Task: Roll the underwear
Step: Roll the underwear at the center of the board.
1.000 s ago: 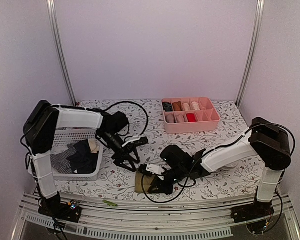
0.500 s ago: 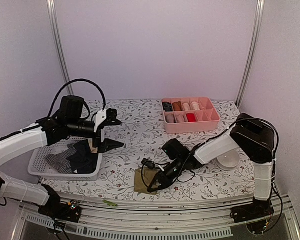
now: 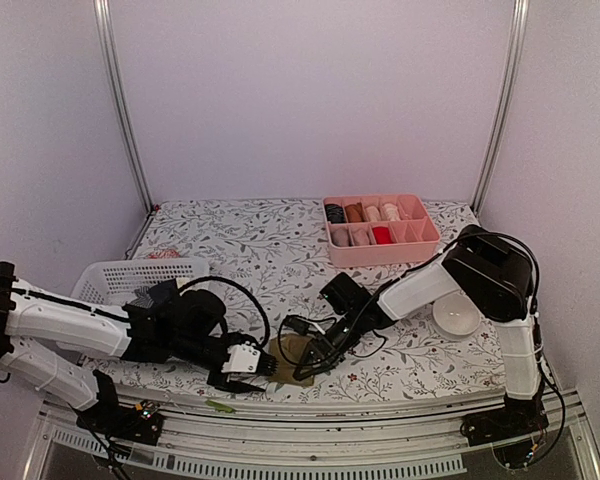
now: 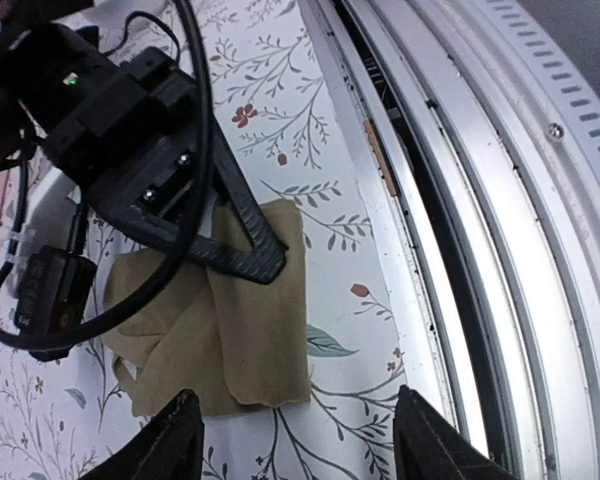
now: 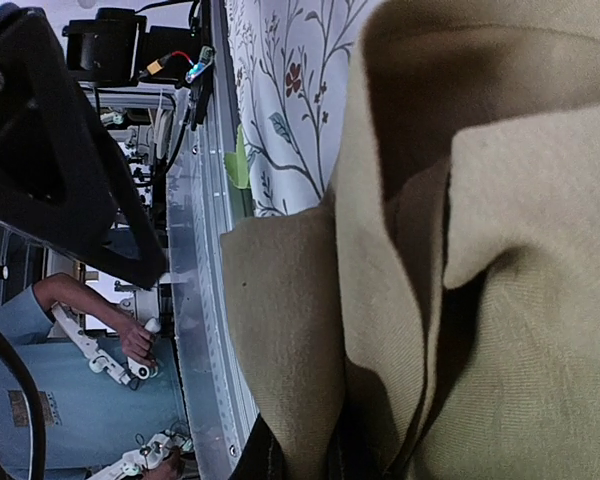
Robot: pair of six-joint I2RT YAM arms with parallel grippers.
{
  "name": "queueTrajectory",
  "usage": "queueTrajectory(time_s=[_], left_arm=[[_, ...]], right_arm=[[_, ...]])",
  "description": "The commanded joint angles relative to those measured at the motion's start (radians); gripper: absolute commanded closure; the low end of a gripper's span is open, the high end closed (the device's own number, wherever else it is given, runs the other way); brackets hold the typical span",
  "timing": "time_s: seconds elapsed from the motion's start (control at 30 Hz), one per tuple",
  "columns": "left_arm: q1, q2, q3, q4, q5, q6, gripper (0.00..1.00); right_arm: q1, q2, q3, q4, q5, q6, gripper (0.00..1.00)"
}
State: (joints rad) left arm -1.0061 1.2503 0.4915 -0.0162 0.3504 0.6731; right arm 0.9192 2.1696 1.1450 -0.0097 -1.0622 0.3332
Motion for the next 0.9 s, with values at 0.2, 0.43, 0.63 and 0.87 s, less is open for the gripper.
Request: queueTrajectory(time_s=[0.2,0.43,0.63,0.87], left_arm=[[-0.092,0.264,0.09,0.213,-0.164,0.059,0.43],[-0.09,0.363,0.158,0.075,-0.161,0.048,0.75],[-0.065,0.391,0.248,-0.106,-0.087,0.018,0.94],[0.04,0.5,0.408,-0.361,0.134,-0.004,0.98]], right_arm=[[-0.012,0.101,-0.009,-0.069,0.043,0.044,1.0],[-0.022,0.079,-0.007,-0.074,0.046,0.033,0.93],[-0.1,-0.067,-0.059,-0.084,0.087,0.015,0.64],[-0.164,-0.35,-0.202,-0.108,0.273,-0.119,0.57]])
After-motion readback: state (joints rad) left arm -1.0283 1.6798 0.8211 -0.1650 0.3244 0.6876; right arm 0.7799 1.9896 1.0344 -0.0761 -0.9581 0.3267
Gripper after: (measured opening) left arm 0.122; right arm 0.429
